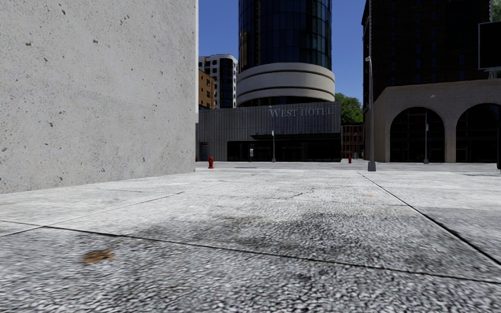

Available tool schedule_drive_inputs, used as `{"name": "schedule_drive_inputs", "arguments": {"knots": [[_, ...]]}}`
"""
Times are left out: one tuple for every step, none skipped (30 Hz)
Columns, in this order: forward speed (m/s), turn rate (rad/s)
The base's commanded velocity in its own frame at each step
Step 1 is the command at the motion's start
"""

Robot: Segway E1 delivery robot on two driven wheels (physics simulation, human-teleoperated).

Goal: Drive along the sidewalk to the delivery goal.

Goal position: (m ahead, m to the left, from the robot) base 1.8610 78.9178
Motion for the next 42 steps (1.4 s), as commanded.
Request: {"name": "schedule_drive_inputs", "arguments": {"knots": [[0.00,0.00],[0.00,0.00],[0.00,0.00],[0.00,0.00],[0.00,0.00],[0.00,0.00],[0.00,0.00],[0.00,0.00],[0.00,0.00],[0.00,0.00],[0.00,0.00],[0.00,0.00],[0.00,0.00],[0.00,0.00],[0.00,0.00],[0.00,0.00],[0.00,0.00],[0.00,0.00],[0.00,0.00],[0.00,0.00],[0.00,0.00],[0.00,0.00],[0.00,0.00],[0.00,0.00],[0.00,0.00],[0.00,0.00],[0.00,0.00],[0.00,0.00],[0.00,0.00],[0.00,0.00],[0.14,0.00],[0.91,0.00],[2.00,0.00],[2.00,0.00],[2.00,0.00],[2.00,0.00],[2.00,0.00],[2.00,0.00],[2.00,0.00],[2.00,0.00],[2.00,0.00],[2.00,0.00]]}}
